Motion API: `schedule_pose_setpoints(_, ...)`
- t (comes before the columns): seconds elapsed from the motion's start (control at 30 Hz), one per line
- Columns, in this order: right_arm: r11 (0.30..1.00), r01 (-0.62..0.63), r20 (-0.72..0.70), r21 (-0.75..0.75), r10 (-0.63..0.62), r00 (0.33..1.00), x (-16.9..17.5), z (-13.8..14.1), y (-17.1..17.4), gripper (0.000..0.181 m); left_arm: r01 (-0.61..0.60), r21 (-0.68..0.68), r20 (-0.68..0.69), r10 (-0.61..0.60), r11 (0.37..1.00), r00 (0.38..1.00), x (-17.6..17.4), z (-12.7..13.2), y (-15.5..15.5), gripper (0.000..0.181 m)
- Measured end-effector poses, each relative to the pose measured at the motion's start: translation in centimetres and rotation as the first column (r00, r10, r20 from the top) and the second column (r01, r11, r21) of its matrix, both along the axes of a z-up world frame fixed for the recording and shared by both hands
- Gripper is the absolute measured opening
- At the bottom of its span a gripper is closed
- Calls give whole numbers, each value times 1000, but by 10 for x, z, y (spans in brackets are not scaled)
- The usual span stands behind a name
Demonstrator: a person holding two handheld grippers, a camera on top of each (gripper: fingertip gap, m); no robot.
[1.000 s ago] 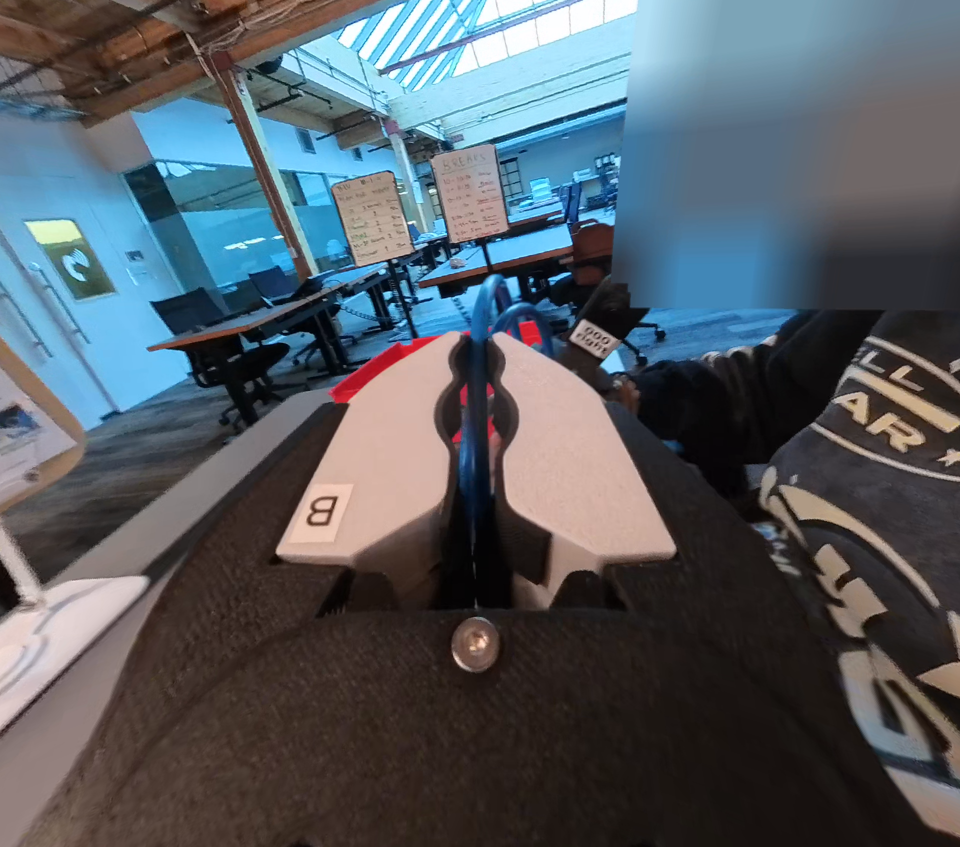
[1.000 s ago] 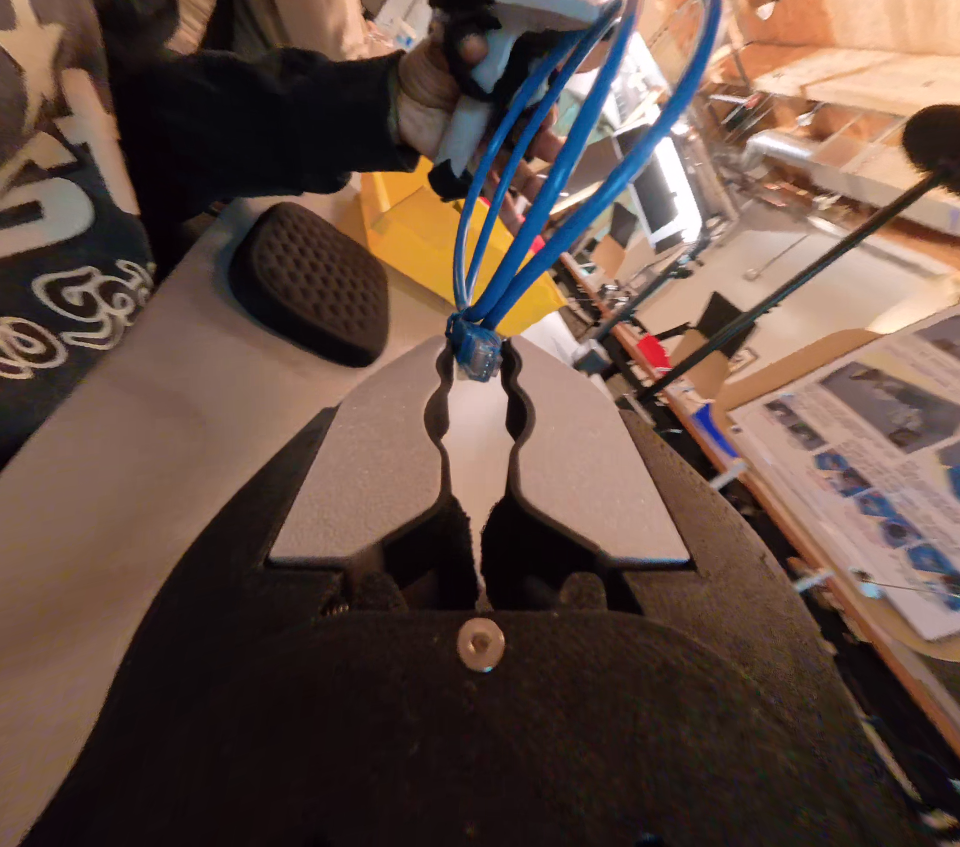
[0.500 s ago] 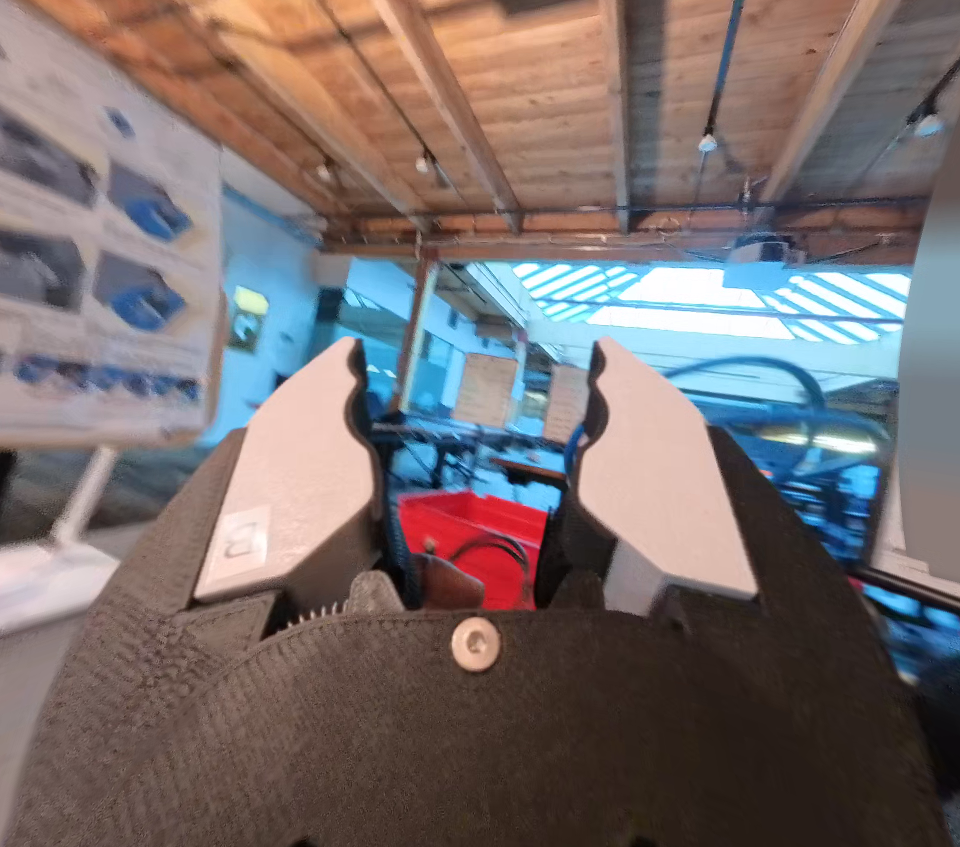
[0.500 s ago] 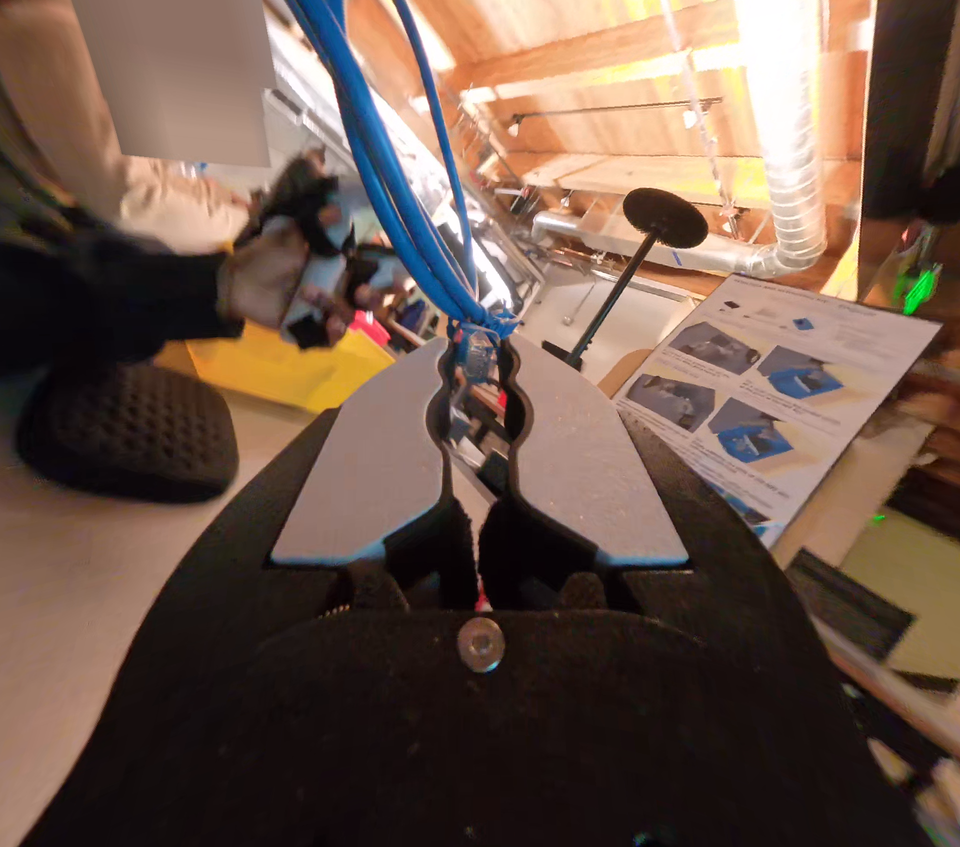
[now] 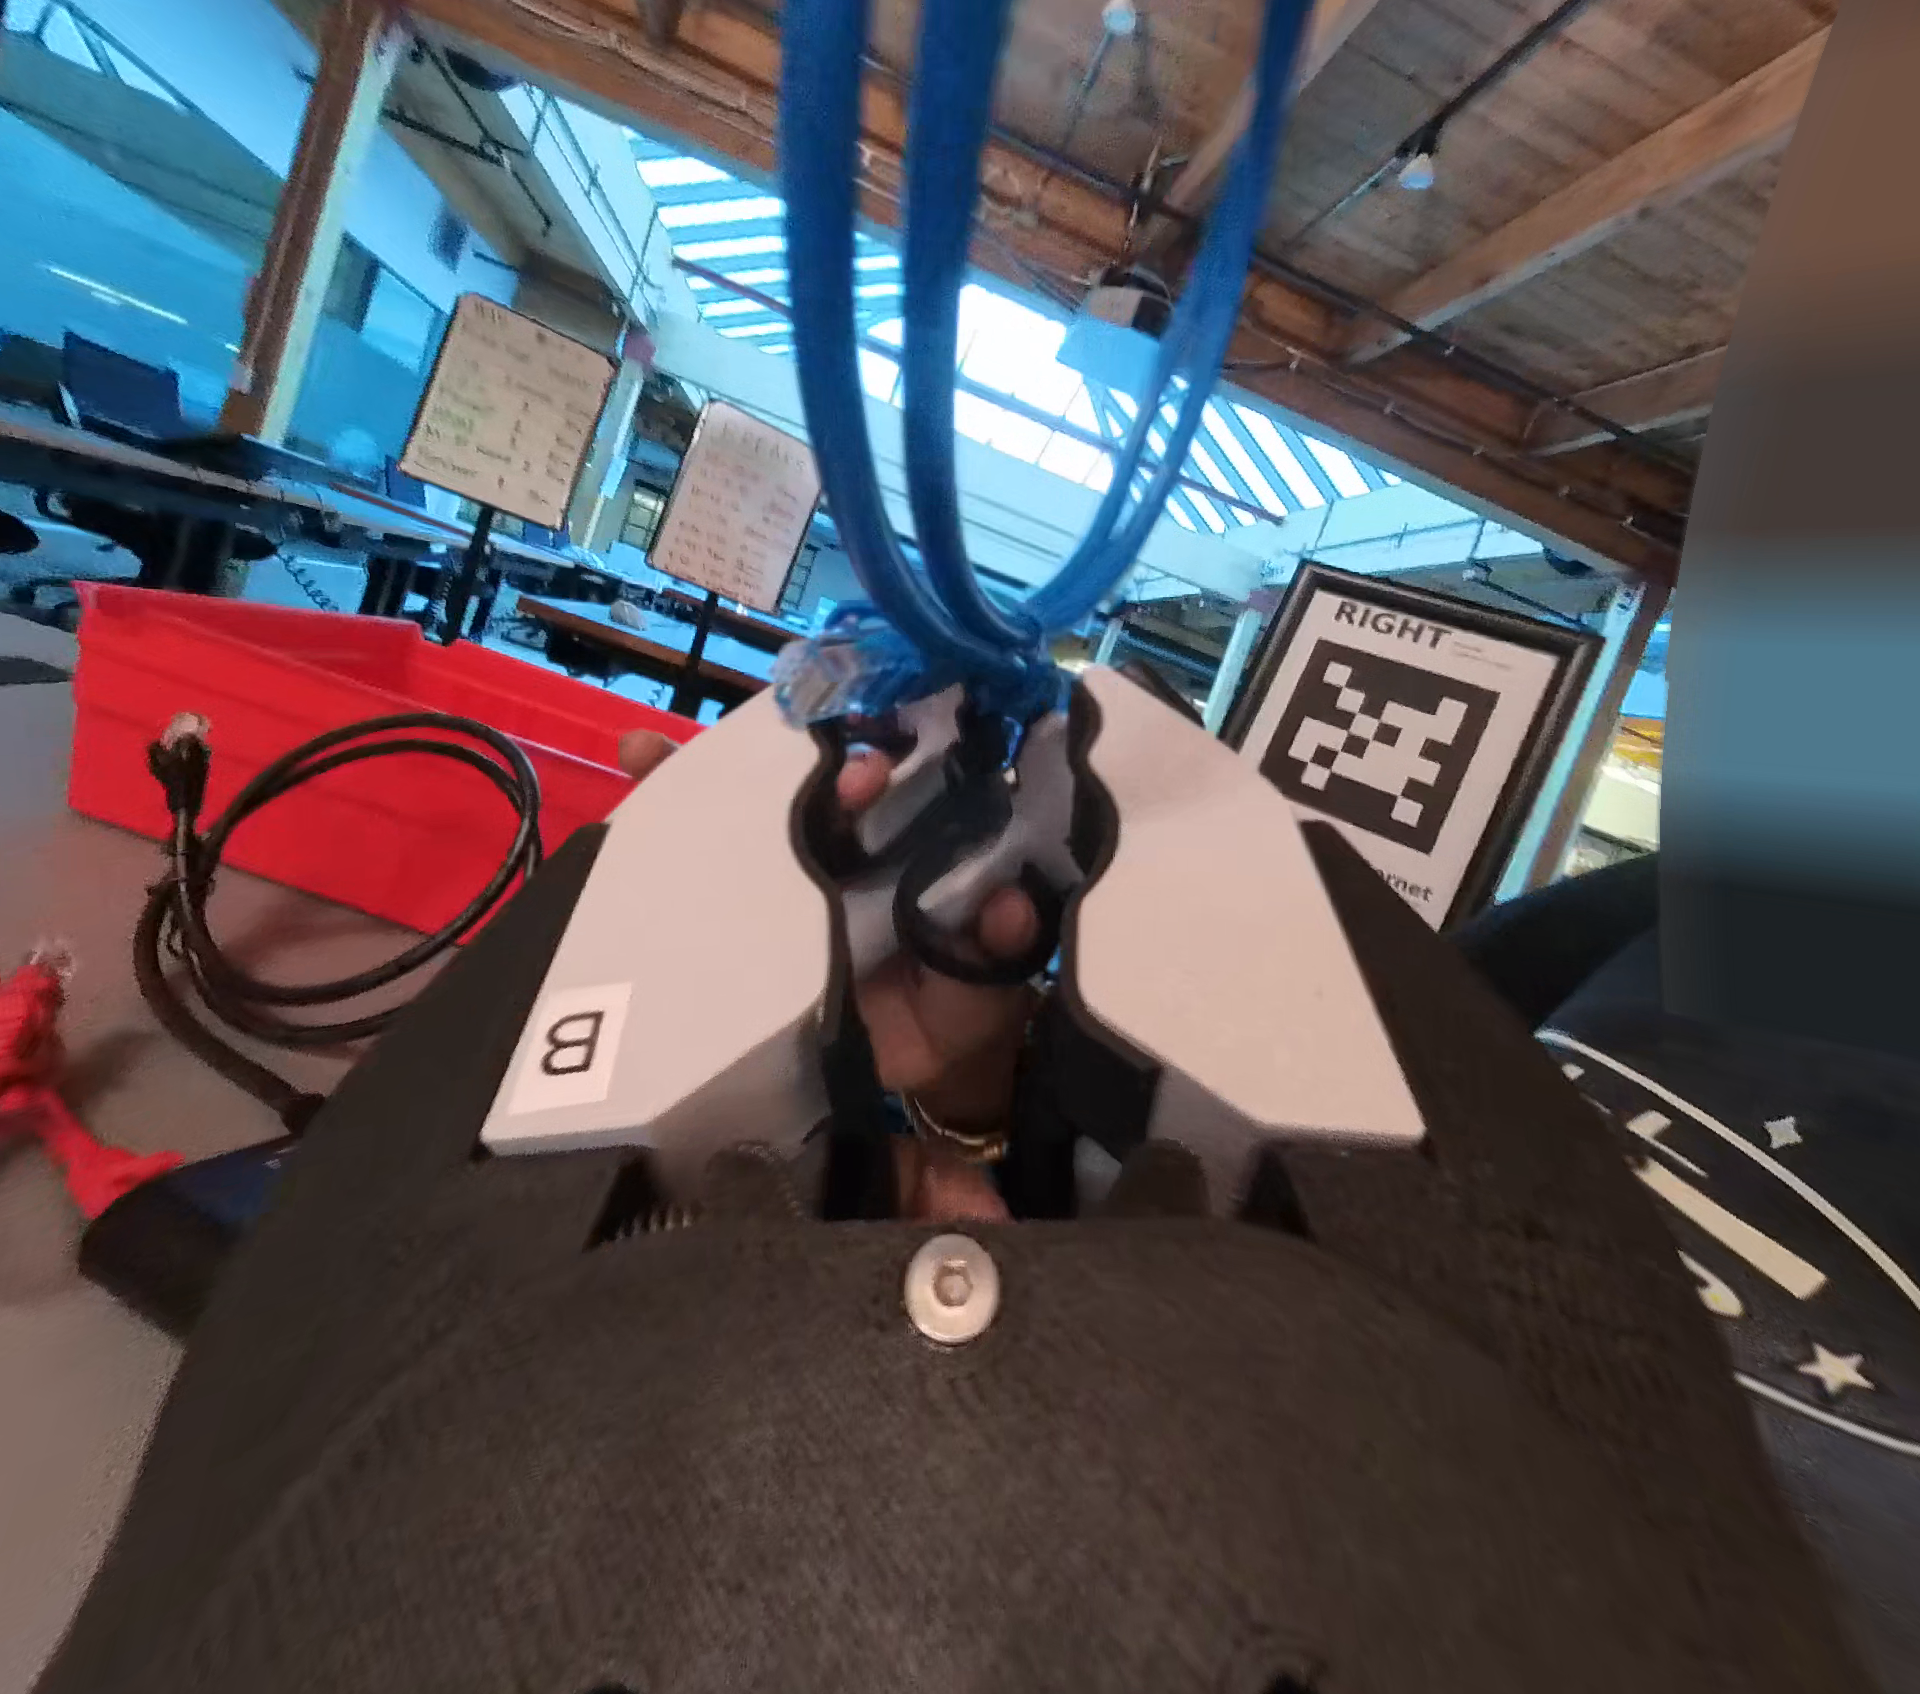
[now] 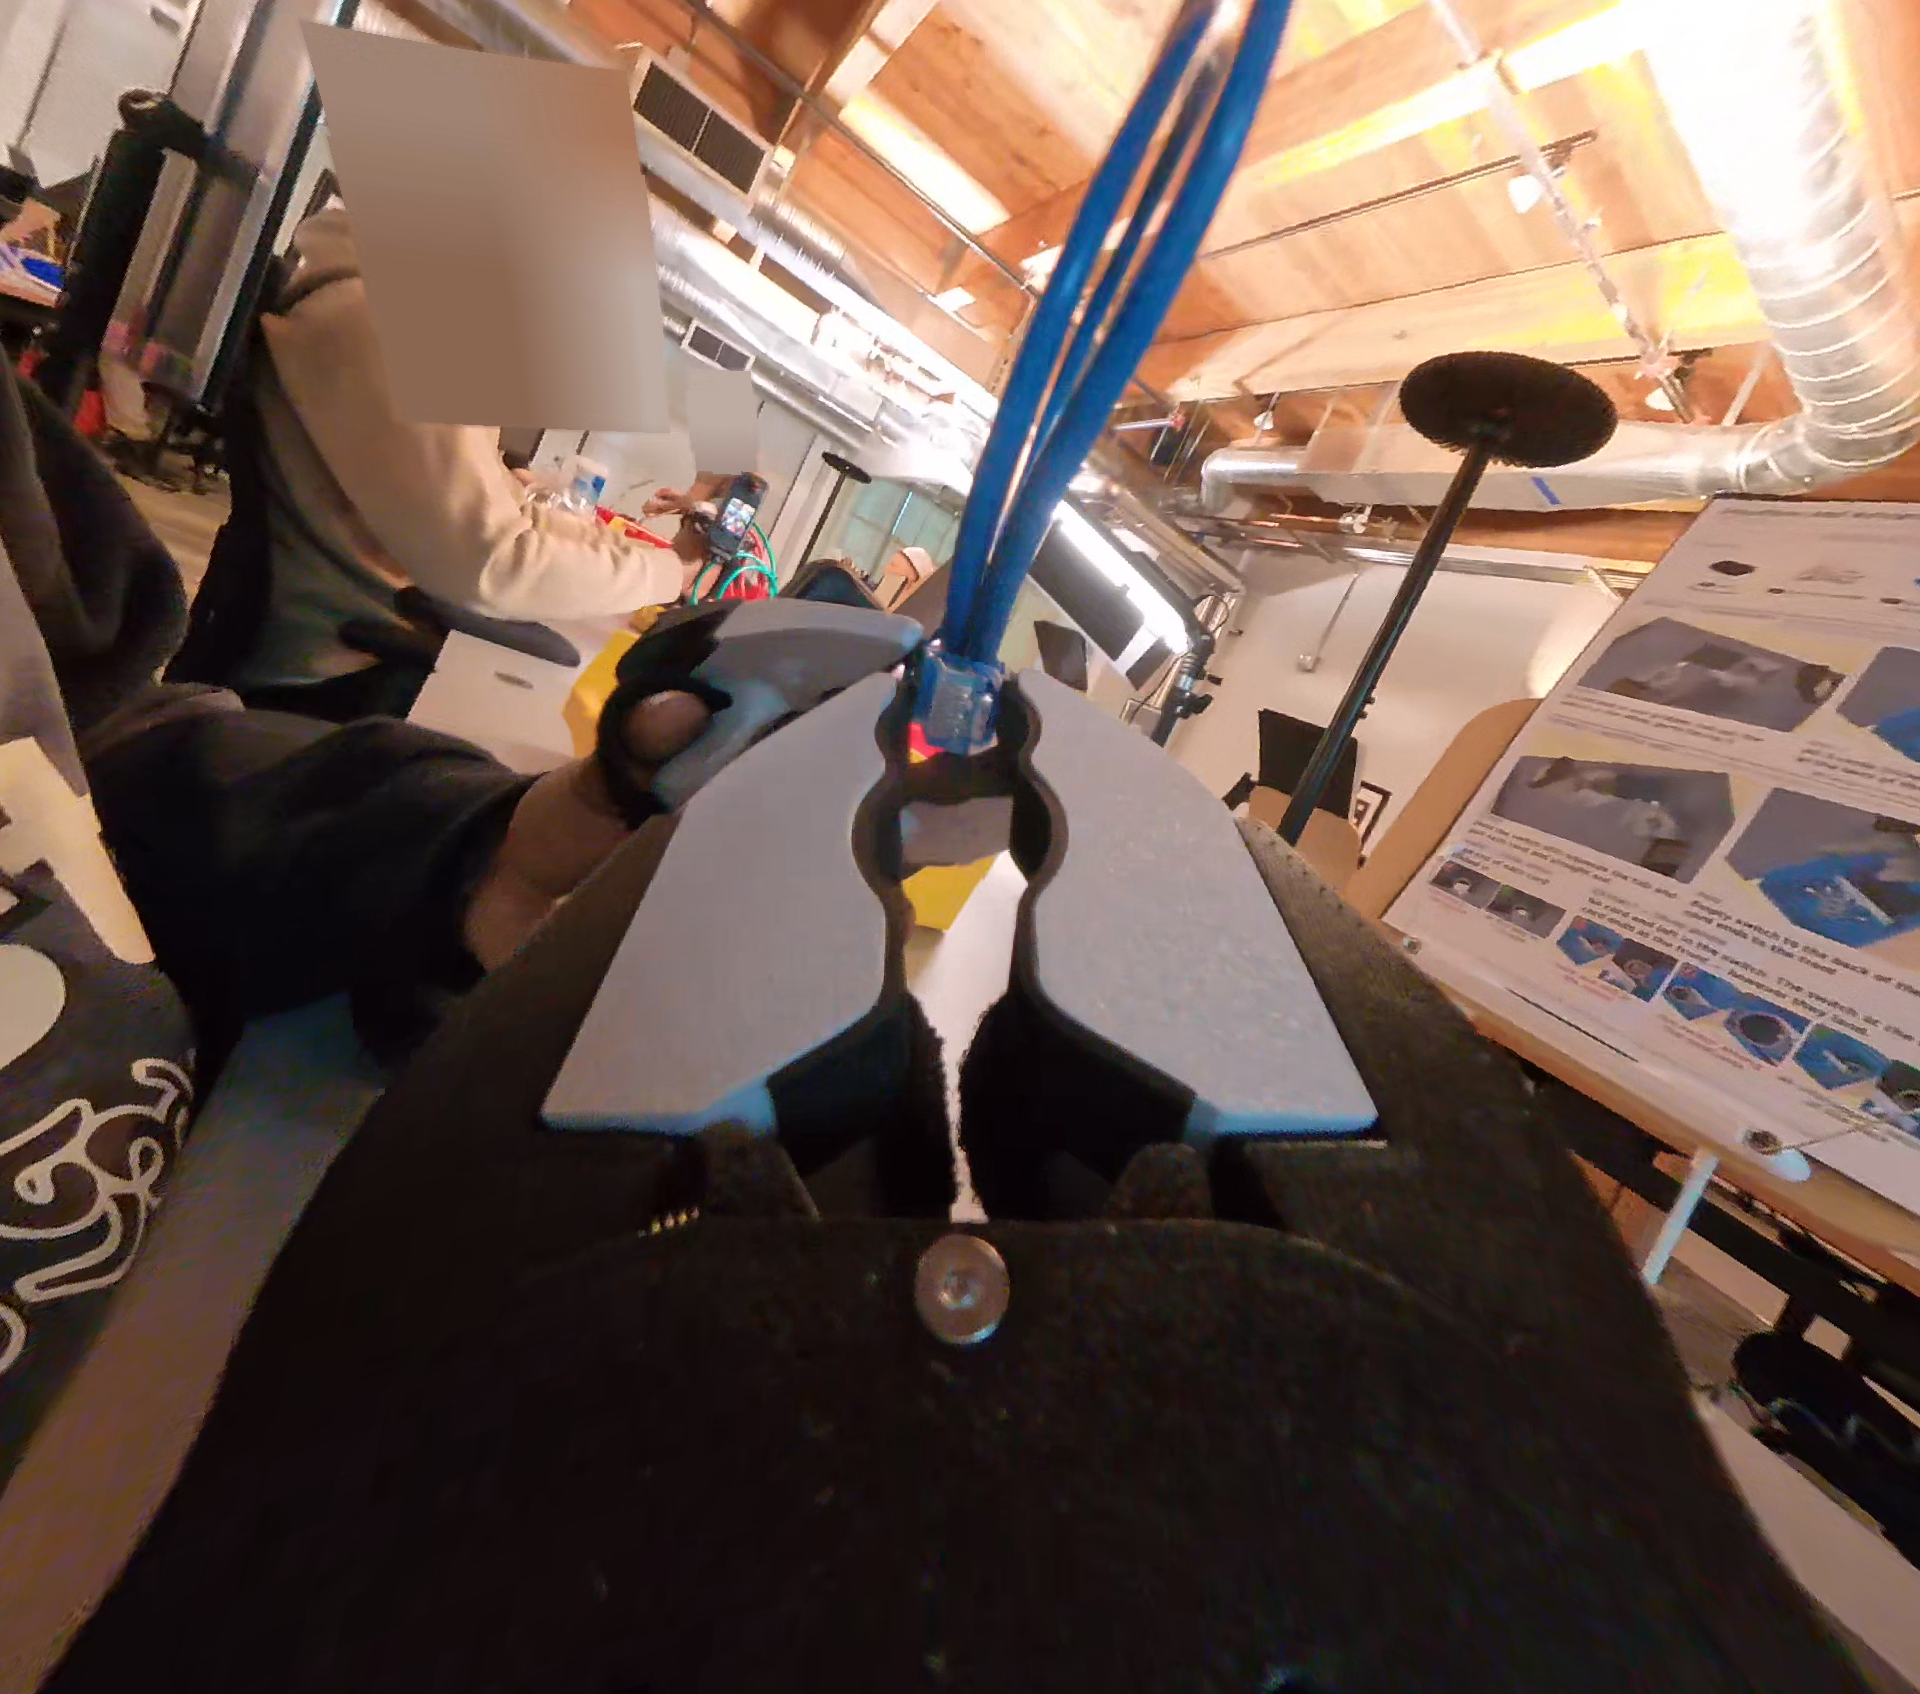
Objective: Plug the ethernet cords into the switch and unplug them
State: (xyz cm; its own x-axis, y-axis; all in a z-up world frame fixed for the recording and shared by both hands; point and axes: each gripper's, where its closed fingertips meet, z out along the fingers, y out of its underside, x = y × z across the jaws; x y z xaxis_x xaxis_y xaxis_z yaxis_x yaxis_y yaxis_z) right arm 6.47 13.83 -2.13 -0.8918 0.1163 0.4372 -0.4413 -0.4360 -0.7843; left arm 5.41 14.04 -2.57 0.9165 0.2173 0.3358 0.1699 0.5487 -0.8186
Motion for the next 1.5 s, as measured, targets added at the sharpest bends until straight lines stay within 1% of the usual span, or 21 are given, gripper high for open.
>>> schedule_pose_setpoints(0.13,1000,-19,18,8,19,1000,2,-3,-4,15,84,27,-4,-84,996,996,8,3,-2,27)
schedule_pose_setpoints(0.3,999,-17,8,32,17,1000,3,-5,-6,14,116,46,-45,-114,992,992,14,9,-9,20)
schedule_pose_setpoints(0.33,999,-19,9,28,19,1000,3,-4,-4,14,104,88,-61,-99,991,993,14,15,-16,19)
schedule_pose_setpoints(0.4,999,-24,14,33,23,1000,0,-3,-2,14,65,238,-75,-48,969,996,10,32,-47,17)
schedule_pose_setpoints(0.43,999,-16,16,47,16,1000,-2,-3,-2,14,48,254,-66,-32,966,997,6,35,-59,17)
schedule_pose_setpoints(0.5,999,-9,-9,54,9,1000,-1,-2,-3,14,5,167,-87,10,986,996,2,31,-62,18)
schedule_pose_setpoints(0.6,998,-20,-19,53,21,1000,1,-2,-4,14,22,193,-108,-1,981,994,8,35,-60,18)
schedule_pose_setpoints(0.67,998,-14,-21,60,15,1000,0,-3,-4,14,11,180,-117,10,984,993,7,34,-61,17)
schedule_pose_setpoints(0.73,998,-23,-33,61,25,999,2,-1,-2,14,-9,178,-172,40,984,984,13,40,-65,17)
schedule_pose_setpoints(0.8,998,-8,-73,66,13,997,2,3,0,14,-52,251,-243,115,967,963,20,53,-85,17)
schedule_pose_setpoints(0.83,997,7,-100,72,1,995,2,4,1,14,-69,251,-268,138,966,953,22,56,-91,16)
schedule_pose_setpoints(0.9,997,36,-169,70,-24,985,5,6,2,14,-95,201,-330,158,975,931,26,55,-90,17)
schedule_pose_setpoints(1.03,988,150,-353,36,-128,927,10,6,4,13,-3,222,-429,100,975,898,46,58,-81,22)
schedule_pose_setpoints(1.1,977,215,-452,-11,-197,870,12,10,9,13,7,222,-458,98,975,884,52,59,-81,36)
schedule_pose_setpoints(1.17,955,287,-542,-72,-279,793,13,17,14,13,-1,176,-480,87,984,873,53,56,-78,43)
schedule_pose_setpoints(1.2,939,327,-591,-110,-326,738,14,20,17,13,-13,138,-476,78,990,876,51,52,-75,44)
schedule_pose_setpoints(1.27,901,391,-670,-188,-408,620,17,27,21,14,-45,33,-430,55,998,901,39,41,-68,46)
schedule_pose_setpoints(1.33,879,408,-706,-246,-450,546,23,34,26,14,-92,-55,-357,67,994,932,22,28,-63,48)
schedule_pose_setpoints(1.37,878,404,-717,-256,-453,530,26,35,27,14,-132,-102,-319,93,986,943,12,21,-61,47)
schedule_pose_setpoints(1.43,896,376,-734,-237,-419,535,34,33,25,14,-210,-196,-300,146,958,943,-2,7,-55,48)
schedule_pose_setpoints(1.5,918,350,-757,-187,-362,544,40,23,18,14,-215,-286,-350,107,934,930,3,-4,-39,49)
